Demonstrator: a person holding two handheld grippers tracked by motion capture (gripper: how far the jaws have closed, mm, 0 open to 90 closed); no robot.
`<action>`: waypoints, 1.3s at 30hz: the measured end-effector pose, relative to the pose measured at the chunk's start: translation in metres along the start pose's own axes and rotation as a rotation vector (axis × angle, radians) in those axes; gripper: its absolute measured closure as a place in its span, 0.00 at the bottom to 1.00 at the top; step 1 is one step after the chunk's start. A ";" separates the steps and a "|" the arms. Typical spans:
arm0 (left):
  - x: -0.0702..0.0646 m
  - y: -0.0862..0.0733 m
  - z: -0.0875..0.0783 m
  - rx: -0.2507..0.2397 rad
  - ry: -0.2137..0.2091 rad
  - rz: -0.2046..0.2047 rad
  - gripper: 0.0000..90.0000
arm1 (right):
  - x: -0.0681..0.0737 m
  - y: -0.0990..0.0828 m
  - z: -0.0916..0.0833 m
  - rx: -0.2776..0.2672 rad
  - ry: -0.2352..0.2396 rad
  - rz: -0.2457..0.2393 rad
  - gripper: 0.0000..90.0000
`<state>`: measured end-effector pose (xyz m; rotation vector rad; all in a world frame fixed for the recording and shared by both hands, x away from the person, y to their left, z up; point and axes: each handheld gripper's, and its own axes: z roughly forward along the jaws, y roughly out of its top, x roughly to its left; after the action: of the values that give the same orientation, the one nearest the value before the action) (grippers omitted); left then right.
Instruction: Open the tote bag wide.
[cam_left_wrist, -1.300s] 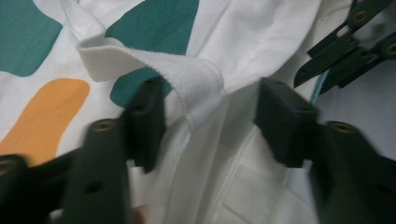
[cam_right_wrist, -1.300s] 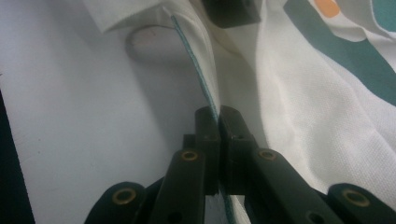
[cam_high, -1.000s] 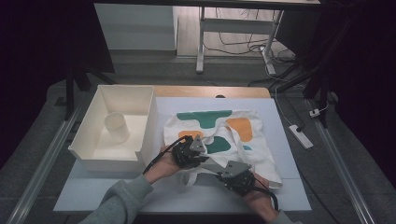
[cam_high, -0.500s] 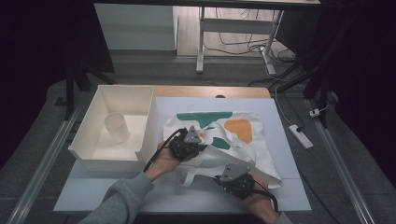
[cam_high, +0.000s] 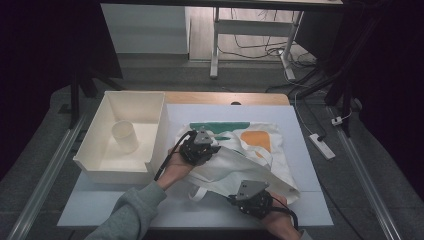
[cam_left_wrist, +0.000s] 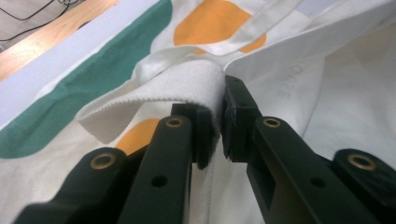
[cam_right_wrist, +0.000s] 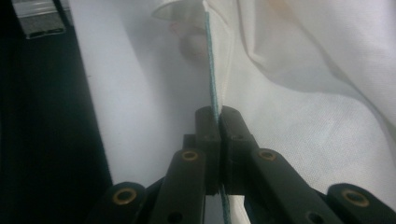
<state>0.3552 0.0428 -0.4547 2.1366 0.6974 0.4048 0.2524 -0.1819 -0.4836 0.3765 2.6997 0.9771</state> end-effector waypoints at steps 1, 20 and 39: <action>0.001 0.001 0.000 -0.003 0.000 -0.006 0.91 | 0.001 0.000 0.000 -0.001 0.014 0.003 0.98; 0.010 0.011 0.011 -0.015 -0.020 -0.095 0.91 | 0.037 0.000 -0.005 -0.005 0.114 -0.035 0.98; 0.013 0.006 0.023 0.012 -0.036 -0.115 0.91 | 0.016 -0.015 0.005 0.027 0.138 0.020 0.98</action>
<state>0.3791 0.0334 -0.4634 2.0978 0.7999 0.3004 0.2371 -0.1854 -0.4995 0.3540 2.8405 1.0081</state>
